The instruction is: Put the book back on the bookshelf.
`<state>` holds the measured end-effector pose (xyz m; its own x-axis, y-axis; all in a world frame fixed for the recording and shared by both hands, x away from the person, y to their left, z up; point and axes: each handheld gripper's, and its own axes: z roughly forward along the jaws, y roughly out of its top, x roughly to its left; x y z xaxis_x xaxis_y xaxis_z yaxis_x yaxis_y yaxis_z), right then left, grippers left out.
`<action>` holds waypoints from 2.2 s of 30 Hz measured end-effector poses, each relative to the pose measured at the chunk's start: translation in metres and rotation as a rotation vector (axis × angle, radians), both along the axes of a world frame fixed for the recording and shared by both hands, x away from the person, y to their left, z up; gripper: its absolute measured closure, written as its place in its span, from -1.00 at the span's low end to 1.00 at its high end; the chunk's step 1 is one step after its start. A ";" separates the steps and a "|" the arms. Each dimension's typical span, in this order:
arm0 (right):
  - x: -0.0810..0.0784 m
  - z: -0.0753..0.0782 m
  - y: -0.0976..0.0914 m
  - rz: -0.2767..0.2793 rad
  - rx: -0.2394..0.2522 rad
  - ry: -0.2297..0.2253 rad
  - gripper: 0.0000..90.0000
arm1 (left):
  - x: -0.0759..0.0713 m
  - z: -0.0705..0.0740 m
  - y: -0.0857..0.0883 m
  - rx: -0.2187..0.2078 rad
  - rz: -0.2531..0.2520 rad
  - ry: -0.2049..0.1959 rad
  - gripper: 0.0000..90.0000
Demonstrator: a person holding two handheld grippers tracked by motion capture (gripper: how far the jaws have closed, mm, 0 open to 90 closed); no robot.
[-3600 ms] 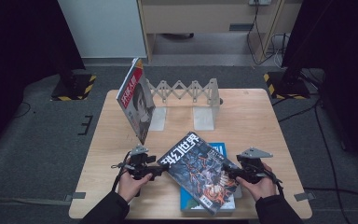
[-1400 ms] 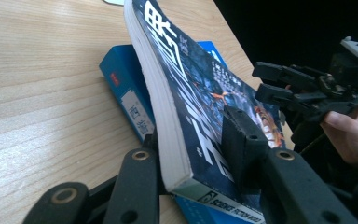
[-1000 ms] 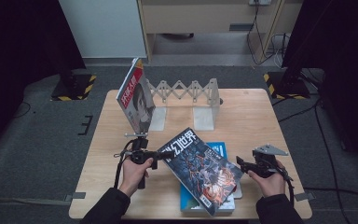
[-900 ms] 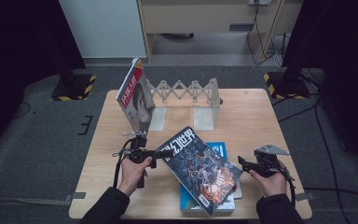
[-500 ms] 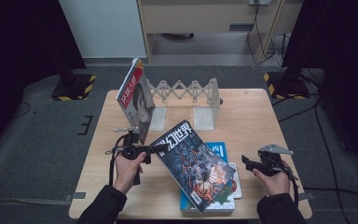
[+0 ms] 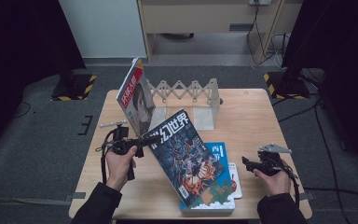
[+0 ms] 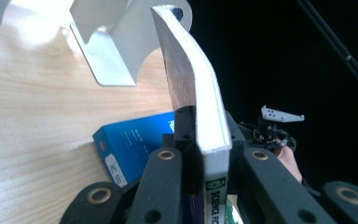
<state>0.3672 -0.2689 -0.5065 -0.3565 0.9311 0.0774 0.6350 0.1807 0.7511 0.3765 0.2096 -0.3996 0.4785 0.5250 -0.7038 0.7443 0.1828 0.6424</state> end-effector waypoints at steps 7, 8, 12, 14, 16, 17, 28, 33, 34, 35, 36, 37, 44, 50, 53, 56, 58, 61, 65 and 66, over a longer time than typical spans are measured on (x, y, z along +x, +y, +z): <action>0.004 -0.005 -0.005 -0.022 -0.031 0.033 -0.43 | 0.001 0.010 0.003 0.000 0.009 -0.022 0.82; 0.005 -0.007 -0.006 -0.025 -0.040 0.039 -0.43 | 0.001 0.012 0.003 -0.003 0.012 -0.030 0.82; 0.007 -0.009 -0.009 -0.032 -0.049 0.052 -0.43 | 0.003 0.023 0.002 -0.027 0.007 -0.056 0.82; 0.007 -0.010 -0.009 -0.035 -0.049 0.054 -0.44 | 0.003 0.029 0.001 -0.020 0.015 -0.069 0.82; 0.008 -0.011 -0.009 -0.033 -0.052 0.056 -0.44 | 0.003 0.036 0.002 -0.010 0.025 -0.085 0.82; 0.008 -0.011 -0.009 -0.038 -0.048 0.062 -0.44 | 0.003 0.038 0.002 -0.012 0.026 -0.090 0.82; 0.011 -0.017 -0.012 -0.049 -0.061 0.090 -0.49 | 0.001 0.085 0.019 0.055 0.123 -0.211 0.82; 0.013 -0.022 -0.013 -0.049 -0.072 0.102 -0.53 | 0.002 0.097 0.032 0.086 0.182 -0.241 0.82; 0.013 -0.022 -0.013 -0.055 -0.070 0.101 -0.54 | 0.002 0.099 0.034 0.094 0.193 -0.247 0.82; 0.013 -0.022 -0.013 -0.057 -0.073 0.098 -0.57 | 0.002 0.102 0.037 0.100 0.206 -0.251 0.82; 0.013 -0.023 -0.013 -0.053 -0.082 0.094 -0.61 | 0.002 0.104 0.039 0.107 0.222 -0.257 0.82; 0.013 -0.024 -0.013 -0.056 -0.087 0.094 -0.65 | 0.003 0.106 0.042 0.117 0.231 -0.264 0.82; 0.012 -0.030 -0.014 -0.072 -0.097 0.052 -0.86 | 0.007 0.121 0.051 0.202 0.316 -0.310 0.82; 0.012 -0.032 -0.013 -0.074 -0.090 0.036 -0.91 | 0.018 0.129 0.050 0.260 0.361 -0.332 0.82; 0.011 -0.033 -0.013 -0.072 -0.088 0.038 -0.92 | 0.026 0.130 0.048 0.280 0.381 -0.341 0.82; 0.011 -0.033 -0.013 -0.073 -0.087 0.038 -0.92 | 0.034 0.131 0.045 0.291 0.405 -0.346 0.82; 0.011 -0.033 -0.013 -0.072 -0.088 0.037 -0.92 | 0.040 0.130 0.042 0.307 0.422 -0.350 0.82; 0.011 -0.033 -0.013 -0.072 -0.088 0.037 -0.92 | 0.049 0.130 0.037 0.325 0.449 -0.351 0.82; 0.011 -0.033 -0.013 -0.074 -0.086 0.039 -0.92 | 0.062 0.127 0.030 0.337 0.478 -0.347 0.82; 0.011 -0.033 -0.013 -0.072 -0.086 0.041 -0.92 | 0.065 0.127 0.029 0.337 0.486 -0.346 0.82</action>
<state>0.3785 -0.2819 -0.5391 -0.2869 0.9579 0.0093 0.6784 0.1963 0.7080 0.4414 0.2387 -0.2730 0.3006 0.9008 -0.3132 0.3702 0.1924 0.9088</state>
